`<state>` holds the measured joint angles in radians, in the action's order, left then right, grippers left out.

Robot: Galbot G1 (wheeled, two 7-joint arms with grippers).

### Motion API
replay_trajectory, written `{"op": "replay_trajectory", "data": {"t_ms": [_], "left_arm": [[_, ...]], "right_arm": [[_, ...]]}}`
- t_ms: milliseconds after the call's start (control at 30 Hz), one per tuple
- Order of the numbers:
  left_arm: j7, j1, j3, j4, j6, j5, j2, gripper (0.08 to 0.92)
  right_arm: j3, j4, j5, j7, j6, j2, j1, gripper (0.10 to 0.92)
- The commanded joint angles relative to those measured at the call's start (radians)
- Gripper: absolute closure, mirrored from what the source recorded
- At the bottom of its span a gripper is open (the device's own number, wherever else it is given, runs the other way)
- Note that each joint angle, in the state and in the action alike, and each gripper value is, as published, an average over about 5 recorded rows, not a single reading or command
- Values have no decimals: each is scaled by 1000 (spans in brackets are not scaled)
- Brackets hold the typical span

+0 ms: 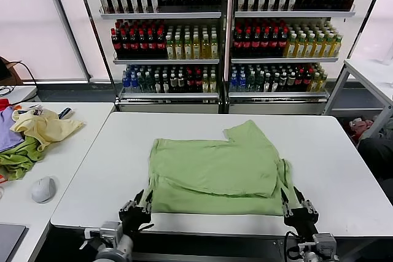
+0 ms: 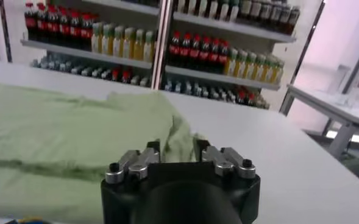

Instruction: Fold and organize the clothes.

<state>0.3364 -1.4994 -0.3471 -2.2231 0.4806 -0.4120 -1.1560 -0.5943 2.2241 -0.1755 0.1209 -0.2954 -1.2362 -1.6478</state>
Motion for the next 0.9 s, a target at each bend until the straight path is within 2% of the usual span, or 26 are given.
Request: {"op": "replay_trajectory", "data": {"t_ms": [33,233,367,467,667,900], "left_arm": [[-24,273,-30,96,19,-100,45,509],[4,498,86,298,41,-164,57,344],[20,630,186,435,44,-162,40,237],[28,724,243,539,42,-152,14,189],[34,846,323,725,42,-145,-51,177],[40,920,363,872,55,-148,-90,177]], "right_arm": [[39,-118,-103,34,-31,66,287,371],[110,-313,-165,50,-99,109,525,224],[175,-467,-189,49,-124,130,702,204],[228,-589,-194,44,-135,128,816,203],[304,-811,-176,28,-146,89,962,203],[358,-1015,-147,3,-145,28,1109,203]]}}
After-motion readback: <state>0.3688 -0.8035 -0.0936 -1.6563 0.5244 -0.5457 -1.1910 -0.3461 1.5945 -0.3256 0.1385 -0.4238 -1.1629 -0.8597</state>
